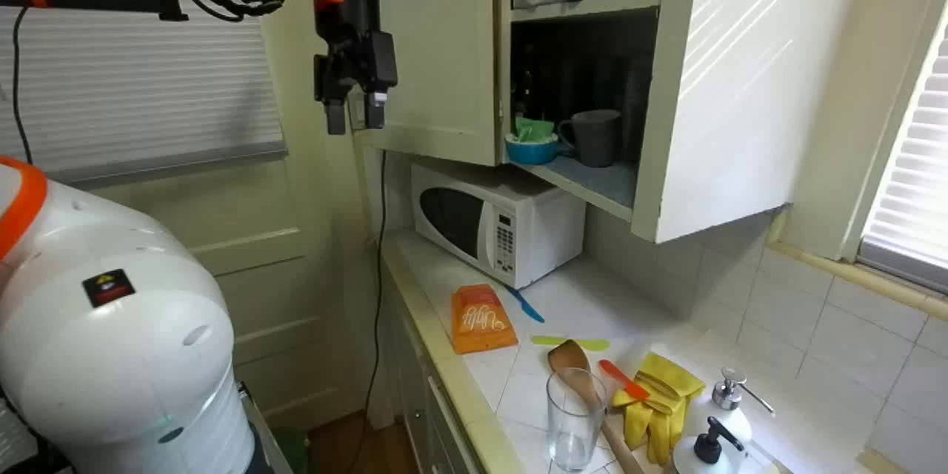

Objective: Put the grey mug on the second shelf of the open cabinet.

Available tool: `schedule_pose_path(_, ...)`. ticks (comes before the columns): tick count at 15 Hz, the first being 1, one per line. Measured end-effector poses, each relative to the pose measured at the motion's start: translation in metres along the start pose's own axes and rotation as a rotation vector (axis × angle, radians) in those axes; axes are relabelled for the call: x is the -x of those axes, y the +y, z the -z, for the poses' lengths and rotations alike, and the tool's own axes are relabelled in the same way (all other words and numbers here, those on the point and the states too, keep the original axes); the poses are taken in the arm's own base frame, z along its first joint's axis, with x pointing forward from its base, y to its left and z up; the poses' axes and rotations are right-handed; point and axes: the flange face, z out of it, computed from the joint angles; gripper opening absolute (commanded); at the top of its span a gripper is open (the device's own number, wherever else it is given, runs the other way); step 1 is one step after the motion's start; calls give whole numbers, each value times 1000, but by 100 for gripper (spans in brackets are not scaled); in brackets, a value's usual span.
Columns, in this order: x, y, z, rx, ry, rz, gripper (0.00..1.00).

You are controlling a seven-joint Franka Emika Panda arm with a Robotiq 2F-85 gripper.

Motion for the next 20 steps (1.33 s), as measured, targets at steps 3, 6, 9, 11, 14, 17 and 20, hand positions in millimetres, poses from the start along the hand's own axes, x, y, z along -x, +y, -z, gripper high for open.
schedule_pose_path(3,0,0,0,0,0,0,100)
schedule_pose_path(6,0,0,0,0,0,0,100)
schedule_pose_path(9,-3,2,0,-9,8,-25,100)
schedule_pose_path(11,-16,5,1,-54,41,-108,100)
schedule_pose_path(14,-55,15,-3,-116,104,-246,100)
schedule_pose_path(17,-100,28,-12,-180,163,-378,100)
schedule_pose_path(20,-139,34,-15,-261,236,-500,100)
